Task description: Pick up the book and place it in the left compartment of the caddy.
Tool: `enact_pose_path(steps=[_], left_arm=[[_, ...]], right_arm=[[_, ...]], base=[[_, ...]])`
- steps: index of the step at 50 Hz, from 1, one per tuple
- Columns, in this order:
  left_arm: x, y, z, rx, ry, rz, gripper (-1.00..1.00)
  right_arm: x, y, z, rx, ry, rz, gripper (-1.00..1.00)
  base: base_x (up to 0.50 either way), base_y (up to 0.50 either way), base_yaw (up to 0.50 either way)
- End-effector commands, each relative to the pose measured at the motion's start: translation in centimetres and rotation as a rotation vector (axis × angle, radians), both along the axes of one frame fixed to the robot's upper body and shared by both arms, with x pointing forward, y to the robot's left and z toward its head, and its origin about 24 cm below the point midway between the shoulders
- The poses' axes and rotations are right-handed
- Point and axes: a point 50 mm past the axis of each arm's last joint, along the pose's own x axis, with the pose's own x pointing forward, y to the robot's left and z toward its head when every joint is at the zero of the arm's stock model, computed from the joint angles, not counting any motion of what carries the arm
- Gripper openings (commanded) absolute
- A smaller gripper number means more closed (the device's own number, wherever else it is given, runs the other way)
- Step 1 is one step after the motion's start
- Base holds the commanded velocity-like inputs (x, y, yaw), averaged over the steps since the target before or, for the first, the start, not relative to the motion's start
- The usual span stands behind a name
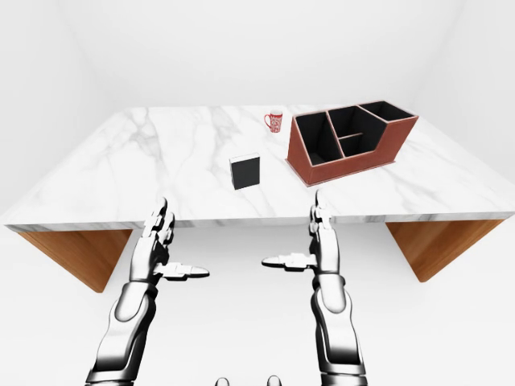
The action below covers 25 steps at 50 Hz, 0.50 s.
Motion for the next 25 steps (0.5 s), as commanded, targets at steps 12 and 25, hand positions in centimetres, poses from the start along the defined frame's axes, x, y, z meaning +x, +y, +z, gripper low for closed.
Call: enact_pose_path(steps=[12,25], left_arm=[[-0.1,0.0,0.1,0.006,-0.012,-0.002,1.00],[-0.1,-0.1,0.2,0.008,-0.013,-0.003,1.00]], right_arm=[[-2.9,-4.9,8.8,0.090,-0.350,-0.205,1.00],[-4.3,-7.2,12.2,0.085,-0.513,-0.265,1.00]], base=[[0.00,0.00,0.00],[0.00,0.00,0.00]])
